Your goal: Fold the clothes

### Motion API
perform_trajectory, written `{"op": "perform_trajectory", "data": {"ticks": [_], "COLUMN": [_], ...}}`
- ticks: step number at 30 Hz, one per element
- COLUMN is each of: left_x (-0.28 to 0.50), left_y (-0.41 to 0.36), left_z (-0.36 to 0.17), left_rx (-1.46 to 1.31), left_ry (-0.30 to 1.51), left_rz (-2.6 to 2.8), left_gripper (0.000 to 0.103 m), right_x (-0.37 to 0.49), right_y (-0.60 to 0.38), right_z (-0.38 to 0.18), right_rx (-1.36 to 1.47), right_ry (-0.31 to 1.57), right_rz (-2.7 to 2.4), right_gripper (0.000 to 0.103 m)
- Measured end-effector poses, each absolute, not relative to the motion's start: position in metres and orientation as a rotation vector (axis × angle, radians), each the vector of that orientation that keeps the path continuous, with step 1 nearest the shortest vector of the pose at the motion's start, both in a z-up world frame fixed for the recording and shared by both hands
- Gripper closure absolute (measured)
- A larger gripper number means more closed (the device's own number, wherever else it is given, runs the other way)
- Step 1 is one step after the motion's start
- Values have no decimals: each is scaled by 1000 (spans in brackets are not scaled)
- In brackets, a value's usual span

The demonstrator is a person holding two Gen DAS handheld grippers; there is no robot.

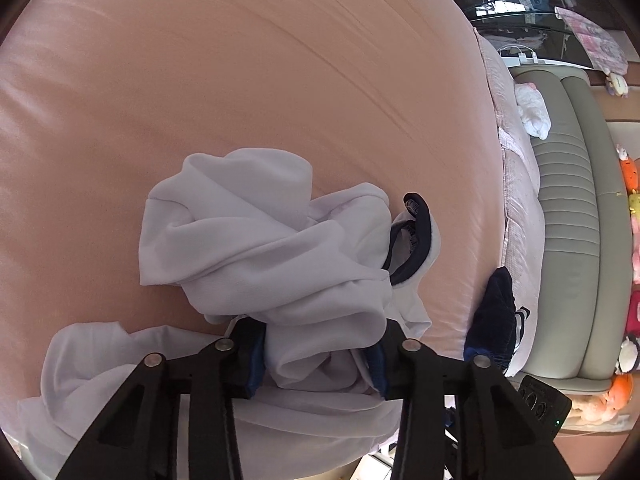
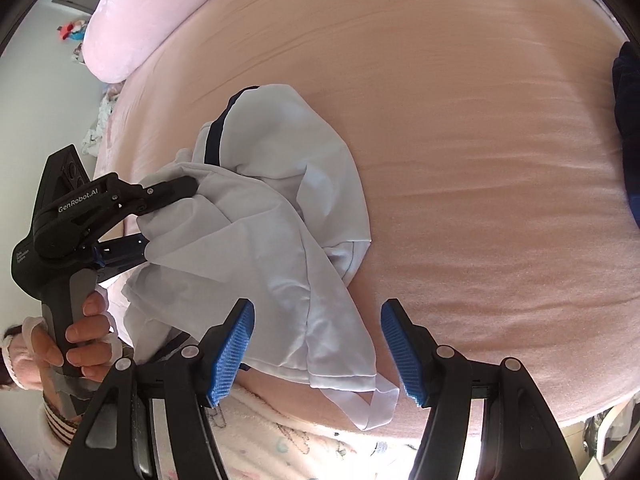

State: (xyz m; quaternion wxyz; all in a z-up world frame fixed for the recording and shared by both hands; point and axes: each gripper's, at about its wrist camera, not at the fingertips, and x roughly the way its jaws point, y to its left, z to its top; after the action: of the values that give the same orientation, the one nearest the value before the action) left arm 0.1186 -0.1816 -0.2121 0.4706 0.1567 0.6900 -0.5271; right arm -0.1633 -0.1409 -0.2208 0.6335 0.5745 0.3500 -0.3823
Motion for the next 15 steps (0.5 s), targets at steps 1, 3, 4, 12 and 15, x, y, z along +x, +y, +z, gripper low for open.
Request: {"op": "perform_trajectory", "data": {"ticks": [1, 3, 4, 12, 15], "left_x": [119, 118, 116, 87, 75], "left_y": [-180, -177, -176, -177, -176], "left_z": [-210, -204, -201, -167, -163], "left_rx": [372, 344, 330, 297, 323], "left_ry": [1685, 1665, 1652, 1533, 1533], "left_rz": [-1302, -1345, -1374, -1647, -1700], "left_gripper": [84, 89, 91, 92, 92], "right_x": [-164, -166, -166, -156, -157], "right_y": [-141, -141, -142, -150, -152], "right_z": [-220, -217, -215, -187, -173], "right_rx": [1322, 1335, 1338, 1331, 1326], "right_ry": [796, 776, 765, 718, 687], "right_rz": [-880, -884, -883, -886, -900], "right_gripper": [38, 38, 38, 38, 38]}}
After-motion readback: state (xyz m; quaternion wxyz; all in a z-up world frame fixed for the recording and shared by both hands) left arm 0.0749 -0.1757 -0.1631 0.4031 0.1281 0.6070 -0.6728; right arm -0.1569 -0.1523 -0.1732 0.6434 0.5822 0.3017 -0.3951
